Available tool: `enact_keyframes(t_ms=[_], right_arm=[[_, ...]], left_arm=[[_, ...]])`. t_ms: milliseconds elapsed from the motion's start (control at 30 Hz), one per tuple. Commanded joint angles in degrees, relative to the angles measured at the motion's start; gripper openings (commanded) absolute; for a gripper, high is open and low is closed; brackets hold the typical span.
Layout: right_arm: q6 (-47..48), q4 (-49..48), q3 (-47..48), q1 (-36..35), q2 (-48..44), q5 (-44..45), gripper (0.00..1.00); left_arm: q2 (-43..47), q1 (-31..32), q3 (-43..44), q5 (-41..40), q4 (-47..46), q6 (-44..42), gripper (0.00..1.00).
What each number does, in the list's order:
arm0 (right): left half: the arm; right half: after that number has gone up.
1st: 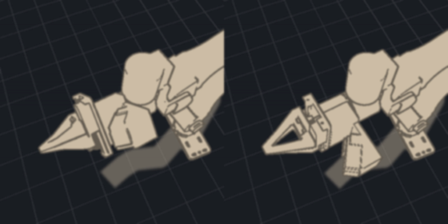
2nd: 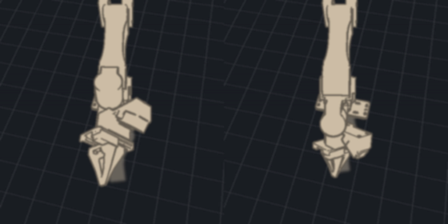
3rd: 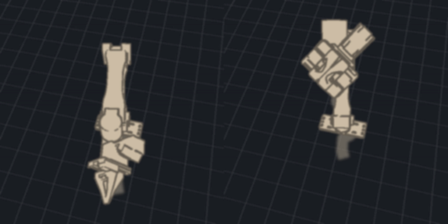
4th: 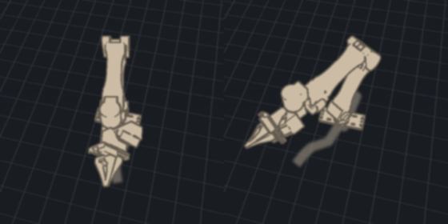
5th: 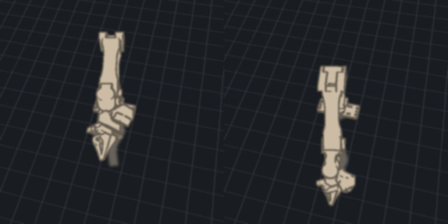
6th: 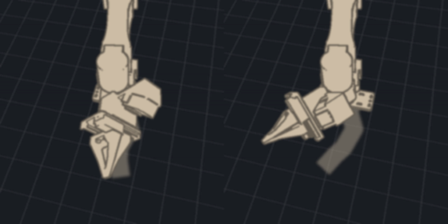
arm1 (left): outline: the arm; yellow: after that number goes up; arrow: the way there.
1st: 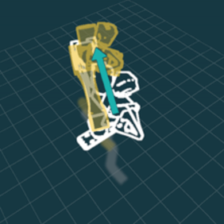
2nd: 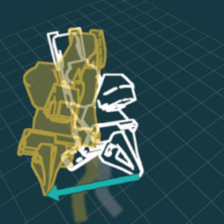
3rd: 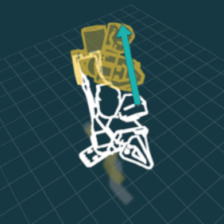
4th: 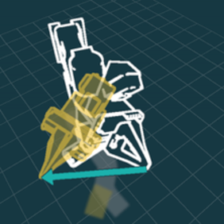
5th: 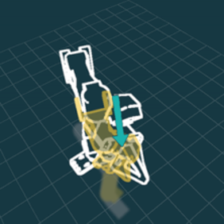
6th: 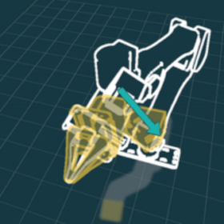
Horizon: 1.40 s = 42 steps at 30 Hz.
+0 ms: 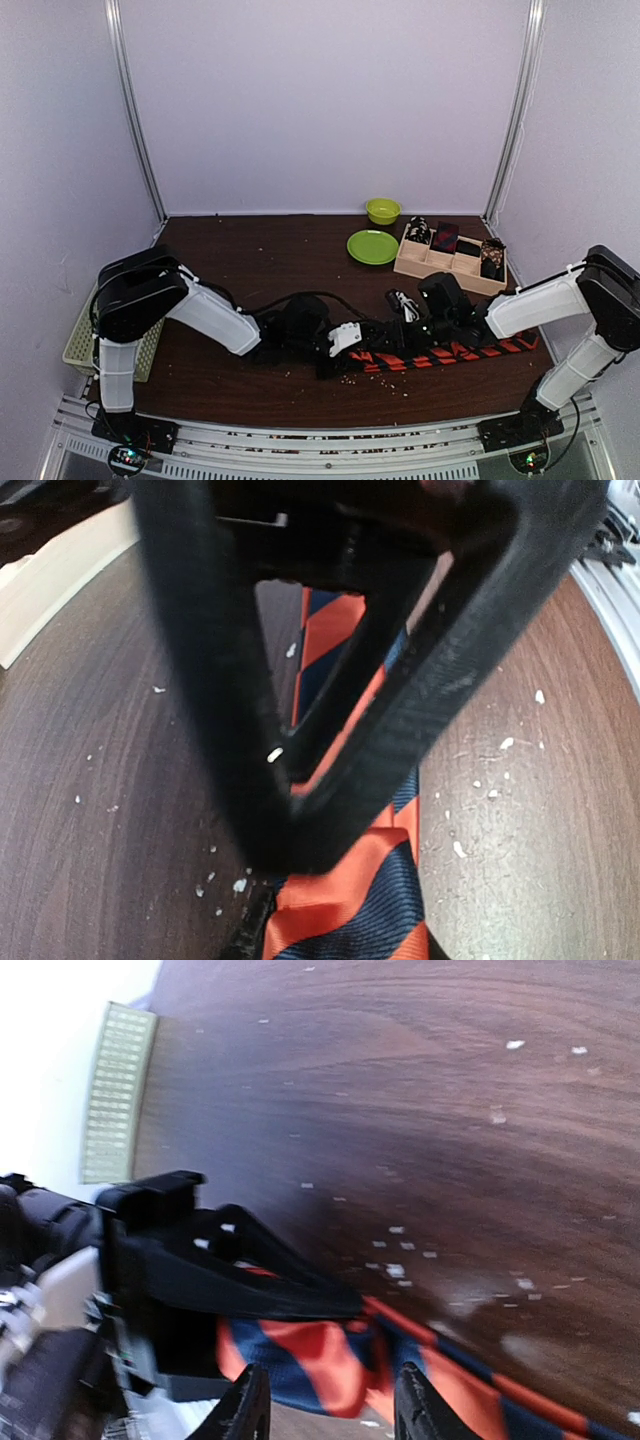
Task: Roll the ties
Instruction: Roll the tie at the center of the board.
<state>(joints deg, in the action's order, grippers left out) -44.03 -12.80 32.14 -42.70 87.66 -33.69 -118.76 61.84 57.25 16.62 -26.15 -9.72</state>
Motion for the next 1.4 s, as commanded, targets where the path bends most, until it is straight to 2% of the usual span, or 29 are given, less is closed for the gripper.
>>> enact_keyframes(t_ms=[0, 433, 500, 633, 700, 1100, 1133, 1200, 1233, 1367], right_arm=[[-7.11, -6.24, -0.50, -0.22, 1.97, -5.18, 0.42], [-9.33, -11.28, 1.17, -3.14, 11.26, -6.10, 0.39], [-9.92, -13.63, 0.08, -3.17, 12.60, -6.12, 0.33], [-10.94, -16.98, -1.74, -3.07, 15.33, -6.80, 0.09], [-10.99, -17.87, -2.53, -2.81, 16.25, -6.82, 0.00], [-10.57, -20.43, -6.70, 0.22, 15.77, -7.57, 0.00], [-10.96, -20.94, -6.85, 0.24, 15.22, -7.98, 0.02], [-11.98, -21.75, -7.54, 0.25, 13.02, -7.99, 0.15], [-11.96, -20.92, -7.63, 0.25, 11.58, -7.83, 0.19], [-9.13, -14.19, -6.85, 0.82, 5.43, -6.59, 0.24]], left_arm=[[-0.65, -0.06, 0.24, -3.15, 13.75, -4.77, 0.31], [-0.70, 0.21, 1.89, -3.97, 17.88, -6.50, 0.33], [-0.86, 0.21, 2.34, -3.92, 18.55, -6.66, 0.33], [-0.95, 0.22, 2.66, -3.89, 18.90, -6.73, 0.33], [-0.96, 0.22, 2.73, -3.96, 18.90, -6.59, 0.34], [-1.54, 0.21, 2.01, -3.70, 18.34, -5.91, 0.36], [-1.58, 0.21, 2.13, -3.70, 18.40, -5.93, 0.36], [-1.57, 0.21, 2.31, -3.51, 18.58, -5.96, 0.35], [-1.56, 0.21, 2.32, -3.51, 18.60, -6.01, 0.36], [-1.56, 0.26, 2.42, -3.25, 18.79, -6.09, 0.35]])
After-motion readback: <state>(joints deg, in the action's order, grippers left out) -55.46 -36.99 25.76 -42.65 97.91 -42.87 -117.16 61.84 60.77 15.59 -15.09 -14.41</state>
